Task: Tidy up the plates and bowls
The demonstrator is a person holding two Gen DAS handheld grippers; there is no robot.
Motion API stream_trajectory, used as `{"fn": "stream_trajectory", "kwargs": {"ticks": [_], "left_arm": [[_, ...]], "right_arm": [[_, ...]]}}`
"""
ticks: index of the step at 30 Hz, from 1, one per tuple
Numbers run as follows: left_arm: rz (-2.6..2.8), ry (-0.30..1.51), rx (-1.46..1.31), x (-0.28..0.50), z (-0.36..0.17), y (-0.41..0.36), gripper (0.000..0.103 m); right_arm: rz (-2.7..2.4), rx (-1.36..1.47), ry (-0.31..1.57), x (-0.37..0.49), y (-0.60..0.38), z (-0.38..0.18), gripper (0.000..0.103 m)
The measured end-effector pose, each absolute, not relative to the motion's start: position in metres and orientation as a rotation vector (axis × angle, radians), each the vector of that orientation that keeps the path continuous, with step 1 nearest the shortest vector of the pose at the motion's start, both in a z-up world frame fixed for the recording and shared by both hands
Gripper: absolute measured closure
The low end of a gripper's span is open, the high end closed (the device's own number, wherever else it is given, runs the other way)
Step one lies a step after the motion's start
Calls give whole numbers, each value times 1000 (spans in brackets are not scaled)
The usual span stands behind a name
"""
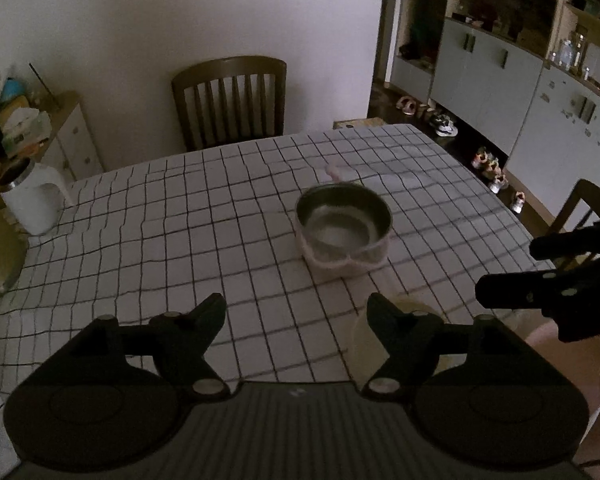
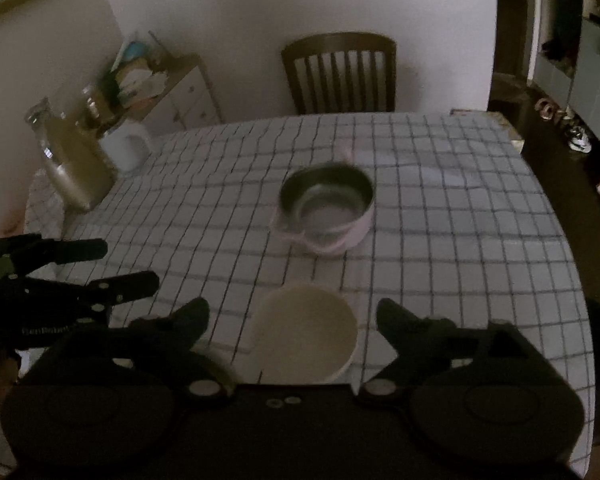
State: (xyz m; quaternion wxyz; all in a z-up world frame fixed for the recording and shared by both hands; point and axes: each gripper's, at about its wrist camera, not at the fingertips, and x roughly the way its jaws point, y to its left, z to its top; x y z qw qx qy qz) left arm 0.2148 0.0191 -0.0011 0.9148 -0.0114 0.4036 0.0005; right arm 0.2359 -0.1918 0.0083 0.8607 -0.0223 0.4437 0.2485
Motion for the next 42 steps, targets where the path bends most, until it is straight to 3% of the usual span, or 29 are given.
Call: {"fn": "stream_trajectory", "kwargs": {"ticks": [18,35,41,42], "left_arm": [[48,937,-26,351,-26,20,26],[99,1043,1,433,-89,17,26],[107,1076,26,444,-106,14,27],[103,1076,28,445,-108,13,32]], "right_arm": [[437,-76,964,338,-184,-23,4],[367,-99,1083,403,-166,-78,19],[347,-90,1121,416,-161,-96,30],[347,-86,1126,417,-161,-98,32]]}}
